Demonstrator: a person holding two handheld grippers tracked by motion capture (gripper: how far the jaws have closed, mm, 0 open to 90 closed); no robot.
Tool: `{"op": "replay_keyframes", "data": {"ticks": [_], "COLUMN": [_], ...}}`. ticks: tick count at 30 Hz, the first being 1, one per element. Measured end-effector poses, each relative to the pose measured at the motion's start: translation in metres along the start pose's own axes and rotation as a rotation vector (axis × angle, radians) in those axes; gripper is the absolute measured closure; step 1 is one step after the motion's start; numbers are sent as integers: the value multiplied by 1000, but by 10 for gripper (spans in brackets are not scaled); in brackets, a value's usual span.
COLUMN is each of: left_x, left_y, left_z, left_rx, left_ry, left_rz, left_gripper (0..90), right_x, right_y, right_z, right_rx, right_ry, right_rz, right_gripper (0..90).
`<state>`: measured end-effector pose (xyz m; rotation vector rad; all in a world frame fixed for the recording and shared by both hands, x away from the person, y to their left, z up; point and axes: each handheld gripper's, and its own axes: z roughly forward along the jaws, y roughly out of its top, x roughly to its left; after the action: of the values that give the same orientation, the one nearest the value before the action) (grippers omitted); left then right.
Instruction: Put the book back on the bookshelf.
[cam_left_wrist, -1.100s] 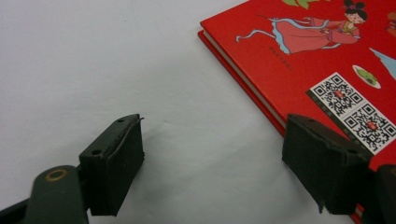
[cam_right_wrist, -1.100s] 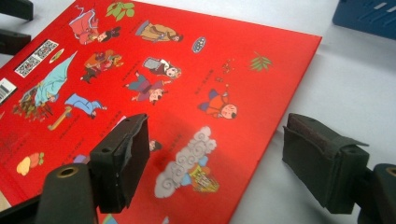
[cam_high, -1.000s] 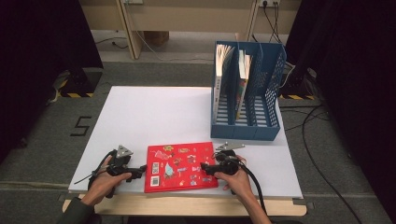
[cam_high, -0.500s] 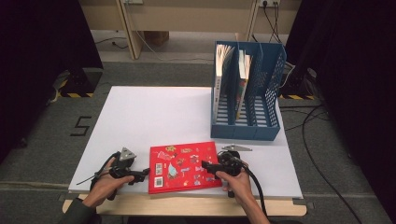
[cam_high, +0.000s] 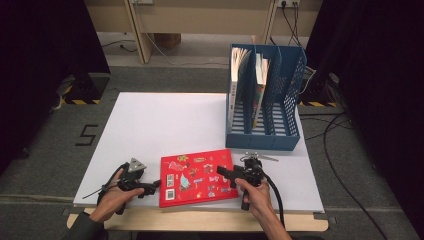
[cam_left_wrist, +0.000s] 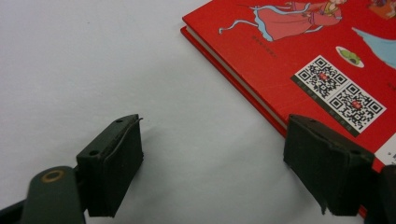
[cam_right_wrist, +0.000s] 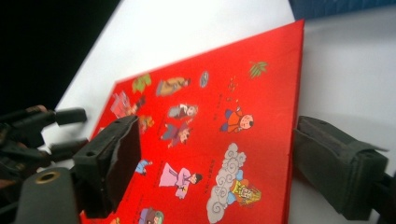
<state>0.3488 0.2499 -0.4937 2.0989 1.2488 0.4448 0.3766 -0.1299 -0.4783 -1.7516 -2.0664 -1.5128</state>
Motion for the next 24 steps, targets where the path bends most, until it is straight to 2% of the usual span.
{"op": "replay_keyframes", "data": {"ticks": [2,8,13,19,22,24], "left_x": [0,-4,-7,-16,-20,-22], "left_y": [0,0,1,3,3,4], "left_z": [0,2,3,6,7,8], "left_rx": [0,-4,-18,-35,-41,-46], "left_ry": [0,21,28,30,36,42], "left_rz": [-1,-11,-17,-26,-36,-38], "left_gripper": [179,166,169,194,188,188], "right_x": [7,30,62,109,126,137], "right_y": [9,40,69,95,102,103], "right_z": [-5,-13,-19,-21,-22,-23], "right_rx": [-35,-51,-62,-68,-69,-75], "right_ry": [9,16,41,32,55,53], "right_rz": [-26,-118,-220,-384,-431,-483], "right_gripper": [202,224,278,358,417,447]}}
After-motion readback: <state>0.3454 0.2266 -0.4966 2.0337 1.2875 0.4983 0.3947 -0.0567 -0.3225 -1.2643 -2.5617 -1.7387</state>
